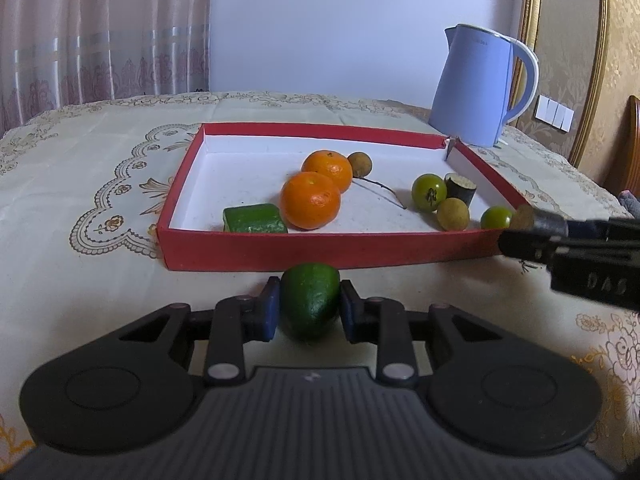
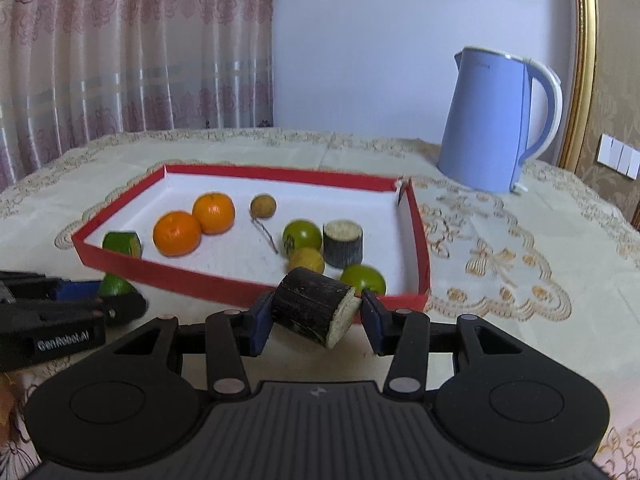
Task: Organize fruits
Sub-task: 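Lower the eggplant chunk into the red tray and open the right tool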
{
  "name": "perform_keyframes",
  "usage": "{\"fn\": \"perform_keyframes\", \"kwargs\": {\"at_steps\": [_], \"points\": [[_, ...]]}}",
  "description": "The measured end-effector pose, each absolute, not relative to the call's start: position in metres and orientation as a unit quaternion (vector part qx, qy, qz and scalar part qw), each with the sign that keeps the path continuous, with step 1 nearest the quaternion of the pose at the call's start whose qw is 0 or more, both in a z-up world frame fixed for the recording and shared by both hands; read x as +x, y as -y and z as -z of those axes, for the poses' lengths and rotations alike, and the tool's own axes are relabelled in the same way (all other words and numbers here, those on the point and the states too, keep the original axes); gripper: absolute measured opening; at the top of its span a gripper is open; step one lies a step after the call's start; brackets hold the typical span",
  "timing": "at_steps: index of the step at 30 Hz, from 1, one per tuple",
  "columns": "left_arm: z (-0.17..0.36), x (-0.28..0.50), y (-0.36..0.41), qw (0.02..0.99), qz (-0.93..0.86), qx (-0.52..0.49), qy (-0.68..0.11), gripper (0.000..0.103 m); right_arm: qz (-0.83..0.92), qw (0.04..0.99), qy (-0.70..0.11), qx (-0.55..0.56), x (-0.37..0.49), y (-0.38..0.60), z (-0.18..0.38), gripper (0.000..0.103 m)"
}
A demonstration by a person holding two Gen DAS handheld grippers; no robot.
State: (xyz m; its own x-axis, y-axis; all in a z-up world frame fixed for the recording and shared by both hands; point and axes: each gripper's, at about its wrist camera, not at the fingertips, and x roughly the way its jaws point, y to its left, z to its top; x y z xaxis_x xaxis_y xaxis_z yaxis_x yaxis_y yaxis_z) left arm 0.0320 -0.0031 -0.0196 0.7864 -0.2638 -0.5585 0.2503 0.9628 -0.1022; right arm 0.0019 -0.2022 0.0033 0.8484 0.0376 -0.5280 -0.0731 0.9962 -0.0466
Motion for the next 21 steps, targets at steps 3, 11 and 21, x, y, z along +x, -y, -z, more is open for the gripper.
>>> {"fn": "perform_keyframes", "kwargs": {"at_steps": [3,11,21], "points": [[0.02,0.032,0.003,0.945,0.136,-0.011,-0.297,0.027,-0.031,0.963,-0.266,-0.039,0.006,0.199,-0.011,0.046],[0.02,0.032,0.002,0.945,0.137,-0.014,-0.297,0.027,-0.039,0.963,-0.26,-0.06,0.043,0.186,-0.024,0.046],[0.02,0.032,0.002,0.945,0.137,-0.015,-0.297,0.027,-0.058,0.95,-0.294,-0.085,0.085,0.166,-0.004,0.046]]}}
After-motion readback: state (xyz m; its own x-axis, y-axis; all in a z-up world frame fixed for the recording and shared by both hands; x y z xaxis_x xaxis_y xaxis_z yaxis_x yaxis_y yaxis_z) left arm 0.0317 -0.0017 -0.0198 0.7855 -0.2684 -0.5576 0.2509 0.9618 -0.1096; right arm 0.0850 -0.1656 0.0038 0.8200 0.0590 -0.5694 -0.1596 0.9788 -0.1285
